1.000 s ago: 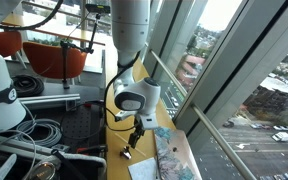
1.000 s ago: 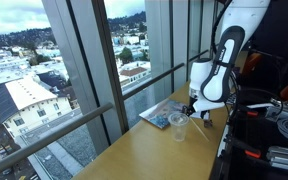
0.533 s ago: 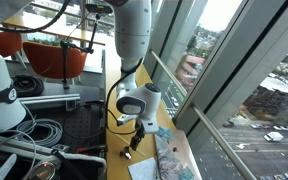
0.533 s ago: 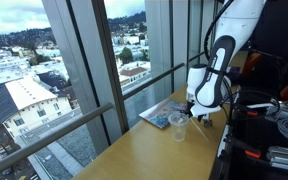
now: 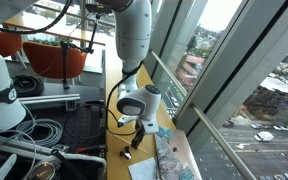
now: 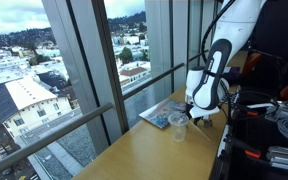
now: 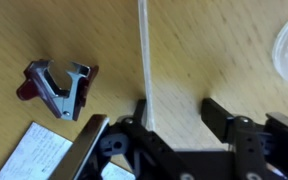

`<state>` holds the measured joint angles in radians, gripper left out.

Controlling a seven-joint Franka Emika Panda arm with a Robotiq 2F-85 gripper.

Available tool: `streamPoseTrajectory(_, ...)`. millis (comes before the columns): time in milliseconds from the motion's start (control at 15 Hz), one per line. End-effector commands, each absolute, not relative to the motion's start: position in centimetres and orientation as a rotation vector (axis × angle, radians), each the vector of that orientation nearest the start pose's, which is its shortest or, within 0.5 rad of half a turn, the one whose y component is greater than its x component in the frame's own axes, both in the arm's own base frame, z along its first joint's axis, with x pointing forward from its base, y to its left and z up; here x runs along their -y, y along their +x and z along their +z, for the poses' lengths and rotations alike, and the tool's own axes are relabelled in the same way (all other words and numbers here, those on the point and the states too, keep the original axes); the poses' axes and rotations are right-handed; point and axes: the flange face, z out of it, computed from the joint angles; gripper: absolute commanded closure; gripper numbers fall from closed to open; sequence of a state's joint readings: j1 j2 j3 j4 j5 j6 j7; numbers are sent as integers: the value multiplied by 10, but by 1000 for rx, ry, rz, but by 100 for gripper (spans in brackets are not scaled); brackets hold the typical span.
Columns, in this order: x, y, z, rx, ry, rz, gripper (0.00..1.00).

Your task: Put the straw inside the plastic cup

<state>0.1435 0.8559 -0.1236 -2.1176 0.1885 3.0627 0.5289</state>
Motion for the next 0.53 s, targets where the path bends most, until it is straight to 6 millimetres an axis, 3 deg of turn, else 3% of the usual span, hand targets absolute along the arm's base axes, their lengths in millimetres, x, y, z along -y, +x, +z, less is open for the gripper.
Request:
streamPoseTrajectory(0,7,538,11,-995,-2998,-208,70)
streamPoseTrajectory(267,8,541,10,-996,-3008,-197,100)
streamPoseTrajectory(467,7,541,14,-996,-3017,-193,97)
